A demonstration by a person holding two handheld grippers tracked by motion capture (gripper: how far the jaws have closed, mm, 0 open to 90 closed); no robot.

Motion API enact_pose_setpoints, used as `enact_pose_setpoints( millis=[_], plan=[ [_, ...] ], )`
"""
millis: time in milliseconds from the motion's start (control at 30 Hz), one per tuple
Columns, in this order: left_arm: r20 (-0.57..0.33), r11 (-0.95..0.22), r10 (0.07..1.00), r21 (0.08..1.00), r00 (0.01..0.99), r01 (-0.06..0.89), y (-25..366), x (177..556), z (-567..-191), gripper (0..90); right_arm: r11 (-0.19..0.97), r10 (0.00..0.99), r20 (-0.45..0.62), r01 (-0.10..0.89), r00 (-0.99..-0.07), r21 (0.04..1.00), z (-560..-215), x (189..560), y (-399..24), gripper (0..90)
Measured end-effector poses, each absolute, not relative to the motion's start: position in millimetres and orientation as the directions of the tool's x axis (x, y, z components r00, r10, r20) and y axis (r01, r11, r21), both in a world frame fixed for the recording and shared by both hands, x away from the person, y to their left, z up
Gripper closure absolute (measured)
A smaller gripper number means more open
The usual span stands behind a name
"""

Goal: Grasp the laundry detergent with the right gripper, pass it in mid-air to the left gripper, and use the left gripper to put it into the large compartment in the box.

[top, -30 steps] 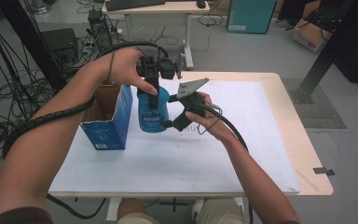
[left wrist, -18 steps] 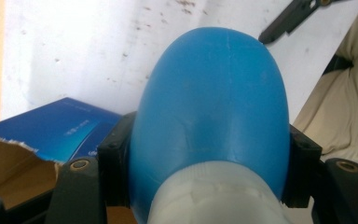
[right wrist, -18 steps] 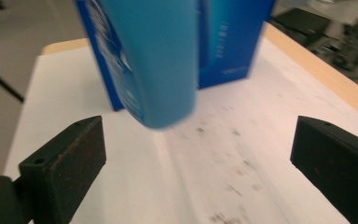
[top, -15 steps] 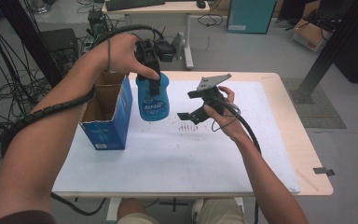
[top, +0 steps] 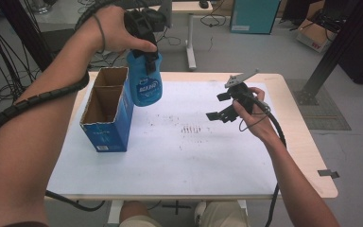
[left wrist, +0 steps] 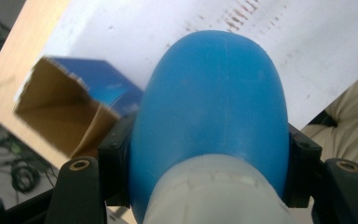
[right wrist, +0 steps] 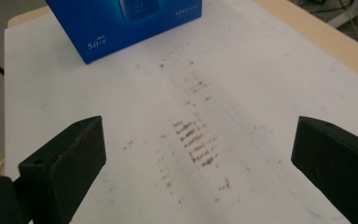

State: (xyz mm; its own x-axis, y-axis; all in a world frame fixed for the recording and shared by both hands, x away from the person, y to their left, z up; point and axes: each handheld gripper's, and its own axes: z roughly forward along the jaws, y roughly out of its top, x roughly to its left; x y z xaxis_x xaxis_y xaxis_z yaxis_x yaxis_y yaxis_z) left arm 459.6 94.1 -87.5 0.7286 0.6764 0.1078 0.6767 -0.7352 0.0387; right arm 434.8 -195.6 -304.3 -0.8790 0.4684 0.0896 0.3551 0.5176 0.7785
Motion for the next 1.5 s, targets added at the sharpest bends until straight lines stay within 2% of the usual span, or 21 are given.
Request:
enact_pose_setpoints(
  millis=[267, 600, 767, 1033, 1233, 1500],
  plan=[
    [0.122, -0.590, 0.805, 0.075, 0.580, 0.804, 125, 462, -58, 36.3, 0.599, 0.485, 0.043, 0.368, -0.874, 0.712, -287, 436, -218, 3.4],
    [0.126, -0.433, 0.899, 0.127, 0.418, 0.892, 158, 462, -25, 36.4, 0.648, 0.507, -0.006, 0.377, -0.862, 0.662, -271, 432, -229, 3.6],
    [0.084, -0.311, 0.950, 0.158, 0.301, 0.937, 178, 461, -15, 36.4, 0.662, 0.515, -0.019, 0.384, -0.857, 0.644, -265, 431, -234, 3.7],
    [0.092, -0.187, 0.981, 0.177, 0.173, 0.966, 195, 460, -4, 36.4, 0.689, 0.520, -0.055, 0.381, -0.852, 0.617, -255, 429, -248, 4.1],
    [0.065, -0.098, 0.994, 0.195, 0.087, 0.976, 206, 461, -2, 36.5, 0.689, 0.528, -0.064, 0.383, -0.847, 0.615, -251, 427, -249, 4.1],
    [0.062, -0.045, 0.998, 0.199, 0.033, 0.979, 212, 462, -7, 36.5, 0.696, 0.530, -0.070, 0.386, -0.845, 0.605, -251, 425, -248, 4.1]
  ],
)
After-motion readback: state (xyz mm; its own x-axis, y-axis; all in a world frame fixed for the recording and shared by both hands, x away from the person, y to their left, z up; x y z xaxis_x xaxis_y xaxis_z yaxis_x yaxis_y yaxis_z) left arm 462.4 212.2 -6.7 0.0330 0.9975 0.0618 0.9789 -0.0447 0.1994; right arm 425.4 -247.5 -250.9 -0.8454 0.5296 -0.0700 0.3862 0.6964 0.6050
